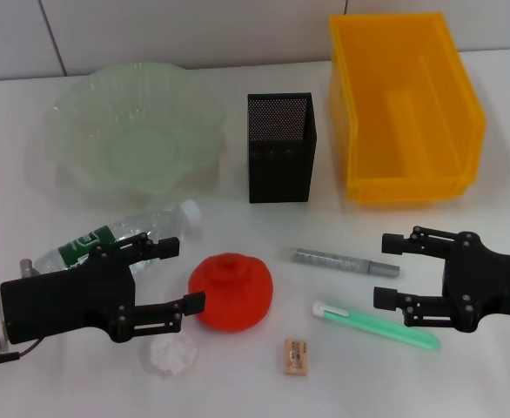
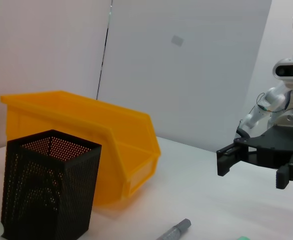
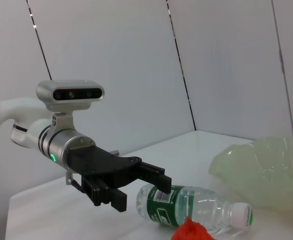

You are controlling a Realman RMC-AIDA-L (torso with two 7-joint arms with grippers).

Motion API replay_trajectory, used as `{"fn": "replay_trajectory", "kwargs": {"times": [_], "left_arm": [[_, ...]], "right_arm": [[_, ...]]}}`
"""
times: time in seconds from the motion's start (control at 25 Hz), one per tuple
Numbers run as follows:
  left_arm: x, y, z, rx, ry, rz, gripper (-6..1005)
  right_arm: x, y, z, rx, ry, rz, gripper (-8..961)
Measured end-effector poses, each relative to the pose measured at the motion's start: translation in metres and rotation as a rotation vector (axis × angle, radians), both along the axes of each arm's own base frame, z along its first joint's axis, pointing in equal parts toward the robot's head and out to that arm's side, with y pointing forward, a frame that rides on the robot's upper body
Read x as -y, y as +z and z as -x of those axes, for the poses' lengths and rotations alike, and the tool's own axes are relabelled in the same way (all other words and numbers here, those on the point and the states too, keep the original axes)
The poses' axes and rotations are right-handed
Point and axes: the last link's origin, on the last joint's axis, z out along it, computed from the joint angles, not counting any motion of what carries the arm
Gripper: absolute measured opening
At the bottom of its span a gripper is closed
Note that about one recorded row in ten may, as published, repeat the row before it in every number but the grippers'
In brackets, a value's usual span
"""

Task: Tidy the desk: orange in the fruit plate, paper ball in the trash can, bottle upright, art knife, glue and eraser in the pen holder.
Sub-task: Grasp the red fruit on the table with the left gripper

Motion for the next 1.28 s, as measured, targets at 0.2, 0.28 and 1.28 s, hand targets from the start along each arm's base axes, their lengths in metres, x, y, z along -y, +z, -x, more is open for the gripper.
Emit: {"fn": "replay_trajectory", "kwargs": {"times": [0.2,0.28,1.28], "left_arm": [[0.000,0.000,0.000,0.001,0.000,-0.001,860],[0.000,0.000,0.000,0.002,-0.001,-0.001,859],[-0.017,-0.040,-0.013,-0.031,-0.040,-0.020,854]], "right_arm": [[0.000,0.000,0.000,0.000,-0.001,0.000,792],[0.000,0.000,0.000,0.000,-0.001,0.000,792],[0.003,0.000,-0.003,-0.004,-0.008,-0.012,791]]}}
